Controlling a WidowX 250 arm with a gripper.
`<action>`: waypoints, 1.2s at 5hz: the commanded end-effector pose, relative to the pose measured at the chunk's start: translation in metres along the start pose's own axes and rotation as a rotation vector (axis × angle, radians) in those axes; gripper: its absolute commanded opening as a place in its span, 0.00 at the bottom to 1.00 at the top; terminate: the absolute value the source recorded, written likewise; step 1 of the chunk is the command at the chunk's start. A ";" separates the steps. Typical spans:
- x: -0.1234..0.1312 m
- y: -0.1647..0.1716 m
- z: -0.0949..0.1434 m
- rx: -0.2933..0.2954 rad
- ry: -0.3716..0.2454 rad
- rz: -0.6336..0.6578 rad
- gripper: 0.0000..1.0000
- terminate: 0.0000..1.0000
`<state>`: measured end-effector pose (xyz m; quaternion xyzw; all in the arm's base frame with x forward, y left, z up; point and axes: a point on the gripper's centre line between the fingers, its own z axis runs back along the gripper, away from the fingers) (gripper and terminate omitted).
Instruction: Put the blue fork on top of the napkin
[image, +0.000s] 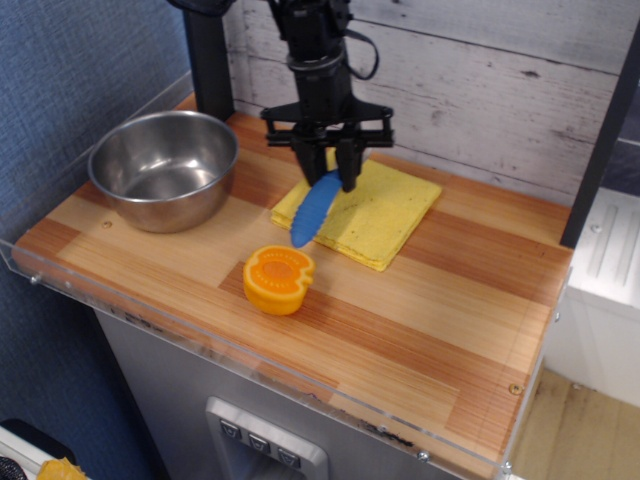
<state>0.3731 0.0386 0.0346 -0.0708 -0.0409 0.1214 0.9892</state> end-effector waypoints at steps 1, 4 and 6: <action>0.007 -0.009 0.018 0.012 -0.055 -0.035 0.00 0.00; 0.007 -0.012 0.014 0.018 -0.026 -0.097 1.00 0.00; -0.003 -0.026 0.049 0.101 -0.145 -0.153 1.00 0.00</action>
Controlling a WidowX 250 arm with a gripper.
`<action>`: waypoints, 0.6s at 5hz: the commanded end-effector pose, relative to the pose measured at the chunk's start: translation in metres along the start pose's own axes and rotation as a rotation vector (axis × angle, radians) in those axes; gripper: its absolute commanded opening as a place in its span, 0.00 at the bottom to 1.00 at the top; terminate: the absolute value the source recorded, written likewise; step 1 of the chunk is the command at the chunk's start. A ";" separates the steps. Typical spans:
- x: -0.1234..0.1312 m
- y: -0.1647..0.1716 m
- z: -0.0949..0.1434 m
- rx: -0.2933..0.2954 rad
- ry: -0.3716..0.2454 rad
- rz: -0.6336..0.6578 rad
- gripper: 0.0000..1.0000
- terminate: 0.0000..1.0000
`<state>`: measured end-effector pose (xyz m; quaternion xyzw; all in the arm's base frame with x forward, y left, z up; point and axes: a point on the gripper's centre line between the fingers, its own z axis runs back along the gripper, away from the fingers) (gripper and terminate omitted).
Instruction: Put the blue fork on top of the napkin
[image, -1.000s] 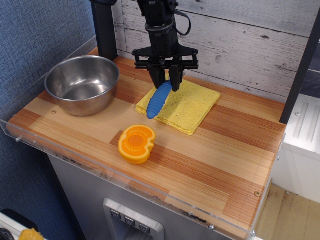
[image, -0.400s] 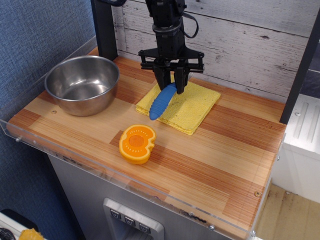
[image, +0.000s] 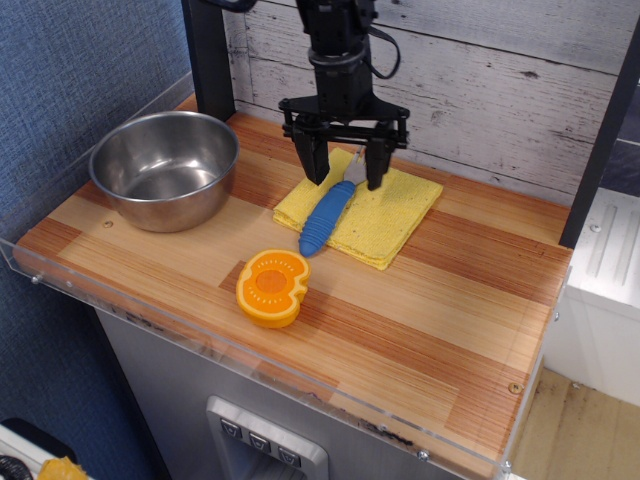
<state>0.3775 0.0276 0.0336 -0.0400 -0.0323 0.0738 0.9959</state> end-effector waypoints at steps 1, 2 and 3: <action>-0.020 -0.026 0.092 0.066 -0.227 -0.092 1.00 0.00; -0.039 -0.035 0.118 0.093 -0.246 -0.123 1.00 0.00; -0.047 -0.036 0.126 0.077 -0.221 -0.150 1.00 0.00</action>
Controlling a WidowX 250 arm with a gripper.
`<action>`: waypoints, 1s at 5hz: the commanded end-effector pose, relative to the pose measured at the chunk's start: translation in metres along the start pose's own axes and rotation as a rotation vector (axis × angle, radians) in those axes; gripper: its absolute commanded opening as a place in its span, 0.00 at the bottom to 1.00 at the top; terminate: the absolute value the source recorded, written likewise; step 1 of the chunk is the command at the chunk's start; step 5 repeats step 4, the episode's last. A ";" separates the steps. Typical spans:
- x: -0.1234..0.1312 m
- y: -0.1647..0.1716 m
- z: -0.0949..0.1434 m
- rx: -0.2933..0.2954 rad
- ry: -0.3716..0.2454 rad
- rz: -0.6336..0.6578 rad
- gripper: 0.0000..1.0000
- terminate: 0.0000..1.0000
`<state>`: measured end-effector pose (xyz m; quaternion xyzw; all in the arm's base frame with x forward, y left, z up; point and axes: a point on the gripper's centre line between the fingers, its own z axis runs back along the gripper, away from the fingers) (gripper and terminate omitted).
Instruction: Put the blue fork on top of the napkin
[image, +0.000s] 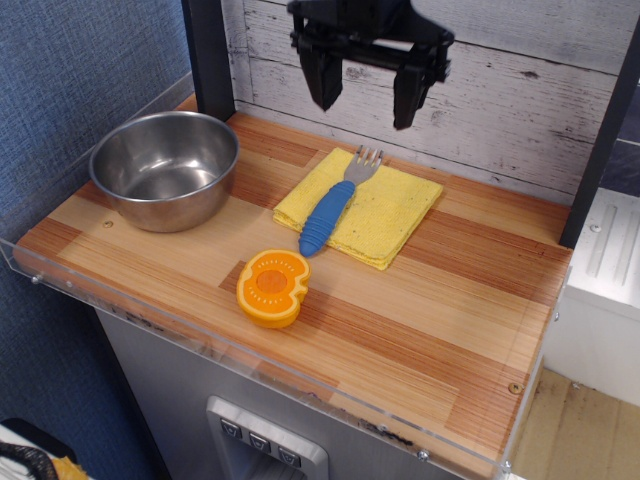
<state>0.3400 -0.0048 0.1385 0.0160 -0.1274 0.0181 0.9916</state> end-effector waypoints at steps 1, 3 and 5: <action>-0.007 -0.002 0.023 -0.043 -0.017 -0.043 1.00 0.00; -0.008 -0.002 0.024 -0.057 -0.008 -0.051 1.00 0.00; -0.008 -0.002 0.024 -0.057 -0.008 -0.051 1.00 1.00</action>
